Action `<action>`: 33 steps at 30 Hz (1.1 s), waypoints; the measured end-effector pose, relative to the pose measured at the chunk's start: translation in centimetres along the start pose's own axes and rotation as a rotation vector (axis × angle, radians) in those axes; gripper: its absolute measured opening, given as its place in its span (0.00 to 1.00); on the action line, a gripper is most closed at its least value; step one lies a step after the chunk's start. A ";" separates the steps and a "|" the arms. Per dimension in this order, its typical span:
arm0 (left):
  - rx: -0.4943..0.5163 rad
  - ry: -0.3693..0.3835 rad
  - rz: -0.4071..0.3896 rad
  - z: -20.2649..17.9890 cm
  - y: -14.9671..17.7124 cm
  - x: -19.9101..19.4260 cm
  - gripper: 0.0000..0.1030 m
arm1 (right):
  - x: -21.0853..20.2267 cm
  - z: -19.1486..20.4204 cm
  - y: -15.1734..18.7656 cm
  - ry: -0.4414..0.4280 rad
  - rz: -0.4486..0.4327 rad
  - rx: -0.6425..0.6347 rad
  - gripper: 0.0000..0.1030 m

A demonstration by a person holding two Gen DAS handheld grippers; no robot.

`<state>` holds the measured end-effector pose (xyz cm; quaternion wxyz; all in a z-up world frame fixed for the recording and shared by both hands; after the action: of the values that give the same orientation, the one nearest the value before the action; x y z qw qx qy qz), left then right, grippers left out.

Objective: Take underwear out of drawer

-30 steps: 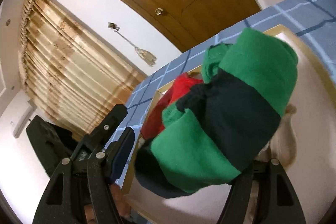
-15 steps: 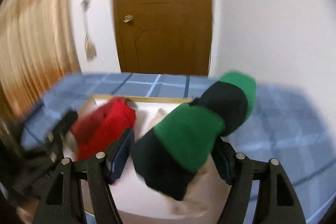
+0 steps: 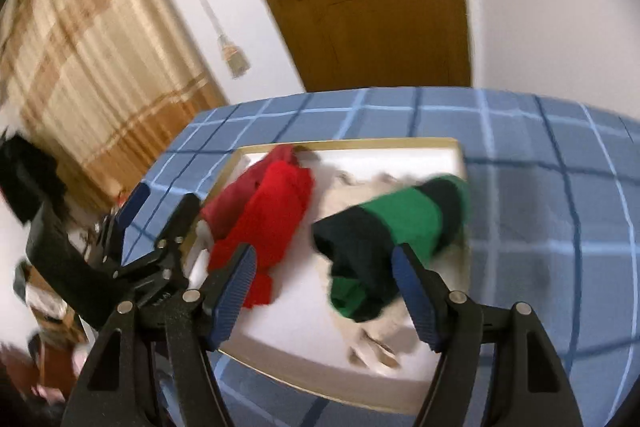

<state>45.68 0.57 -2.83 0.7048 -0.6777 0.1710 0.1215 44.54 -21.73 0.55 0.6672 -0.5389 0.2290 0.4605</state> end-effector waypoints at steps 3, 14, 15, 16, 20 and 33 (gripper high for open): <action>-0.006 0.004 0.002 0.0 0.1 0.0 0.98 | -1.3 -2.0 1.4 0.040 -0.033 0.080 0.70; 0.034 -0.012 -0.027 -0.9 0.2 -1.5 0.98 | -4.5 -1.4 6.1 0.095 -0.205 0.133 0.70; 0.053 -0.007 -0.022 -1.4 0.5 -1.9 0.98 | -4.5 -1.1 6.4 0.100 -0.218 0.130 0.70; 0.066 -0.004 -0.020 -1.6 0.6 -2.2 0.99 | -4.5 -0.7 6.8 0.107 -0.231 0.126 0.70; 0.151 -0.025 0.002 -3.5 1.8 -4.1 1.00 | -4.2 0.3 7.8 0.084 -0.256 0.138 0.70; 0.116 0.037 0.080 -5.0 3.5 -9.6 1.00 | -6.3 2.1 11.6 0.042 -0.349 0.193 0.70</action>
<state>35.13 -3.62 -2.26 0.7341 -0.6305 0.2177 0.1272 31.16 -22.11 0.37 0.7806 -0.5133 0.1890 0.3026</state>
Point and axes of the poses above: each gripper's, at about its wrist camera, not at the fingertips, and x roughly the way its jaws point, z to its left, y to its underside, the point moved 5 cm from there along x, roughly the way its jaws point, and after that the axes turned 8 degrees about z, right-handed, at the moved point
